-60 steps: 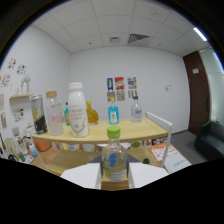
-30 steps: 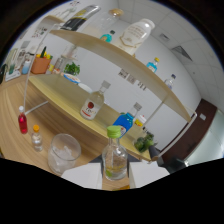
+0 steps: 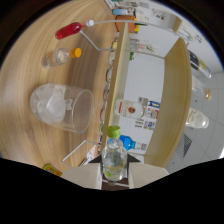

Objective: Make me a cup of Vodka Sunrise.

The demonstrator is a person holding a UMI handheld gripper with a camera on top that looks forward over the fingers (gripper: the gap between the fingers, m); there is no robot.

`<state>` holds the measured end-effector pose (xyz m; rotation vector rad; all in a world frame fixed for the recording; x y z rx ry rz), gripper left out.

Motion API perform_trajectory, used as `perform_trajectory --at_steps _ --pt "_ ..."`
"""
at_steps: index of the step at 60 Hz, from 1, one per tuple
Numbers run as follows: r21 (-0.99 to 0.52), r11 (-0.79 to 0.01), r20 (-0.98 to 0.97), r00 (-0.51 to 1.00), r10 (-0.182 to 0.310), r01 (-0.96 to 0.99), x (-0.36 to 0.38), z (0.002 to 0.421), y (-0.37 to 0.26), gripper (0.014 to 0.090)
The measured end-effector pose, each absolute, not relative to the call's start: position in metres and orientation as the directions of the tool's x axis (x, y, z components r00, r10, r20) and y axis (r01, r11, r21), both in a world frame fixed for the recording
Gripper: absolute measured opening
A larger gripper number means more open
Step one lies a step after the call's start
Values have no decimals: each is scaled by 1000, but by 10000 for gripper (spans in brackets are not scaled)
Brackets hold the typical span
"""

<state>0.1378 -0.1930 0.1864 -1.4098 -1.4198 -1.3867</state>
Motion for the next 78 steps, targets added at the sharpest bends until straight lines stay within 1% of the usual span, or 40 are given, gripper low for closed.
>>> perform_trajectory --at_steps 3,7,12,15,18,23,28,30,33,35,37,40,42,44,47,50,53,55,60,63,66,71,78 --pt "290 -143 937 -251 241 946 138 186 -193 354" --pt "377 -112 909 -344 234 919 135 191 -193 353" --pt "450 -87 877 -423 227 889 132 197 -192 358" --pt "478 -66 861 -453 231 876 130 197 -192 357" --pt "503 -62 847 -477 234 862 130 198 -193 354" --pt "479 -64 859 -452 240 875 130 198 -195 358" --pt "361 -73 913 -336 231 930 126 204 -199 355" --pt "281 -82 940 -257 227 956 124 207 -201 356" --pt "108 -92 973 -86 216 990 117 214 -203 356" --pt "-22 -90 974 42 223 996 111 217 -205 357" --pt "-160 -107 961 180 212 981 108 223 -207 359" --pt "-362 -108 906 377 191 926 102 233 -209 359" --pt "-498 -105 841 509 185 861 98 237 -211 358" --pt "-614 -109 764 624 167 781 98 241 -212 360" --pt "-754 -121 628 763 151 645 99 240 -214 360" --pt "-856 -139 480 865 143 498 103 233 -217 359" --pt "-912 -163 358 924 133 376 107 220 -217 360" --pt "-931 -189 295 948 118 313 112 209 -216 358" --pt "-954 -252 143 986 85 160 121 178 -213 358" --pt "-951 -294 69 994 82 90 123 156 -209 358" --pt "-944 -326 34 998 61 52 131 136 -204 358" --pt "-931 -364 -13 999 42 3 140 109 -197 358" --pt "-911 -410 -54 998 30 -37 148 76 -187 357"
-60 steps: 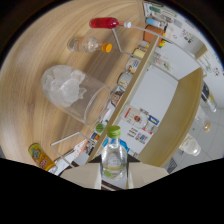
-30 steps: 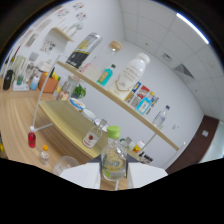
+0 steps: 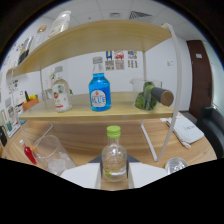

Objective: Make me a cup of Vodka Sunrise.

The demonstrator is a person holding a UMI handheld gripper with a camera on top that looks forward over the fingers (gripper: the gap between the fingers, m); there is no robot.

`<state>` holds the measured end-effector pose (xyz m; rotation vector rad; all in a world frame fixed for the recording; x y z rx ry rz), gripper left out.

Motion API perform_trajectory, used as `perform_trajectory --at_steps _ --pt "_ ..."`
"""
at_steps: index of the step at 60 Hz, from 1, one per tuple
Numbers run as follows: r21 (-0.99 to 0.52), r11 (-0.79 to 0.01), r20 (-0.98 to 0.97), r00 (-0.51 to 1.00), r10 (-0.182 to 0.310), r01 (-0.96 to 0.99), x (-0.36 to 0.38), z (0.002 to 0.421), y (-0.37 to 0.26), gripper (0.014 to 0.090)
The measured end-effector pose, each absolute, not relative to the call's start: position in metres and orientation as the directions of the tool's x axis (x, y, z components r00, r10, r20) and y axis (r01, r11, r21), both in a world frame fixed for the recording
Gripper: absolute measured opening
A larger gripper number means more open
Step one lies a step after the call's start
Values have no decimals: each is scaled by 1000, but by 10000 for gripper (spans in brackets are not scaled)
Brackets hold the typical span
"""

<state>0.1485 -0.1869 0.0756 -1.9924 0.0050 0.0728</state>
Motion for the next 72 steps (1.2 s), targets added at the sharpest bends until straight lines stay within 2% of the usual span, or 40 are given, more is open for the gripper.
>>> perform_trajectory --at_steps 15,28,35,44,52,60,61,62,64,65,66,67,69,72 --pt "-859 -510 -71 997 33 -45 153 26 -184 357" --pt "-846 -532 -65 997 37 -36 150 21 -184 360" --pt "-807 -590 -55 998 18 -34 153 9 -188 365" --pt "-805 -590 -58 998 -11 -54 157 9 -189 371" --pt "-801 -597 -39 999 -11 -38 158 7 -199 380" --pt "-820 -572 0 1000 -22 -13 161 19 -209 514" --pt "-823 -567 -2 1000 -23 -15 160 22 -210 549" --pt "-826 -564 -4 1000 -25 -17 160 25 -212 651" --pt "-832 -554 -4 999 -32 -21 160 33 -215 733" --pt "-835 -549 -3 999 -34 -21 160 36 -217 747" --pt "-838 -545 -1 999 -36 -20 159 40 -219 830" --pt "-840 -542 3 999 -38 -18 159 44 -220 822" --pt "-845 -534 11 999 -47 -16 160 53 -225 859" --pt "-852 -523 26 997 -67 -13 162 68 -233 857"
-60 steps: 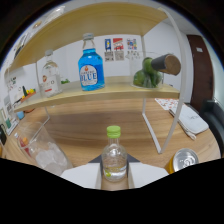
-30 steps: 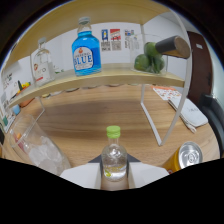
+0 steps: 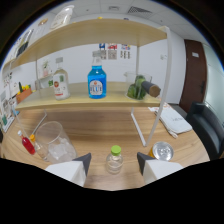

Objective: Make me a cup of Vodka Sunrise.

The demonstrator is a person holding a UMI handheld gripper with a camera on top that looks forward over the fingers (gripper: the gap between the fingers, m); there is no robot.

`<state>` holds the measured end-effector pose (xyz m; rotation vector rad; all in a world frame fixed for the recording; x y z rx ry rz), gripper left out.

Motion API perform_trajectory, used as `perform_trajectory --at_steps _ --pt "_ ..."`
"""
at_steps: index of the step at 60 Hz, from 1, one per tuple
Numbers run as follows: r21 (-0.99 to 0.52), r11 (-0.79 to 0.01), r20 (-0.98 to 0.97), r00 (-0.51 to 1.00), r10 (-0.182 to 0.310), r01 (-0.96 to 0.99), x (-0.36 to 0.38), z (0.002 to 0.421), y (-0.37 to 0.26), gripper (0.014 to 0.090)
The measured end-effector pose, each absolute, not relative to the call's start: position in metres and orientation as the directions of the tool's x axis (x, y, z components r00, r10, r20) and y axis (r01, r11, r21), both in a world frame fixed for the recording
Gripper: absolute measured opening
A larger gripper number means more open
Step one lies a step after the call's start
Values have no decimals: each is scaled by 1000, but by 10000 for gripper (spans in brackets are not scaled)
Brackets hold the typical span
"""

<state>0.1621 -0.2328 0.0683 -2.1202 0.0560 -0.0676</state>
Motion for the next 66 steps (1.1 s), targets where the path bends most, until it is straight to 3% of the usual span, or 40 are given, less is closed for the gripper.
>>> perform_trajectory --at_steps 11,19,39,66 --pt "-865 -500 4 994 -106 -50 144 125 -272 856" --pt "-855 -518 29 997 -77 -15 116 143 -303 850" --pt "-833 -553 40 999 -19 23 48 139 -339 862" --pt "-828 -560 43 999 -9 31 41 146 -343 864"
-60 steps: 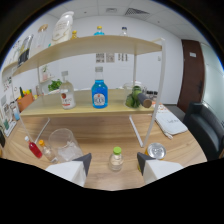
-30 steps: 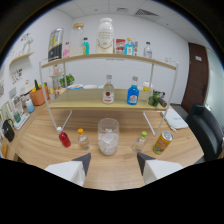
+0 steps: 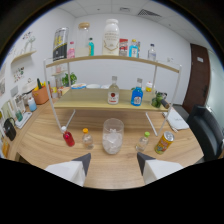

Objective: Make me a cup of Vodka Sunrise.

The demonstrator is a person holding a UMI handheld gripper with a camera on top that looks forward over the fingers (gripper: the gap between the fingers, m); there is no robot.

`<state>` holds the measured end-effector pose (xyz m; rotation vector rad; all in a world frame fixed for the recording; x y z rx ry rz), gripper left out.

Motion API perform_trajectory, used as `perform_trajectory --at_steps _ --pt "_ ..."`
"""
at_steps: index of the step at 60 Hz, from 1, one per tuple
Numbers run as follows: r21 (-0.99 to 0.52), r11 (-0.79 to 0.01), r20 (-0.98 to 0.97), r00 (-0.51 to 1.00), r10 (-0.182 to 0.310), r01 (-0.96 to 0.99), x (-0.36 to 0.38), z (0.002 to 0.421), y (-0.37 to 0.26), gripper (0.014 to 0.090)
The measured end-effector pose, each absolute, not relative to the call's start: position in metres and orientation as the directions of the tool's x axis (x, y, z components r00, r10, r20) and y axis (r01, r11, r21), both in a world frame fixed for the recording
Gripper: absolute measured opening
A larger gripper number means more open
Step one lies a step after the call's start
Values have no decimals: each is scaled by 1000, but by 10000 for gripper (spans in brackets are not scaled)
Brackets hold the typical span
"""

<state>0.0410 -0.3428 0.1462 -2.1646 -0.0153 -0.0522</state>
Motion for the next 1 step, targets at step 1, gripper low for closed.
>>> perform_trajectory --at_steps 1 --pt "-828 -560 43 999 -9 30 41 146 -343 865"
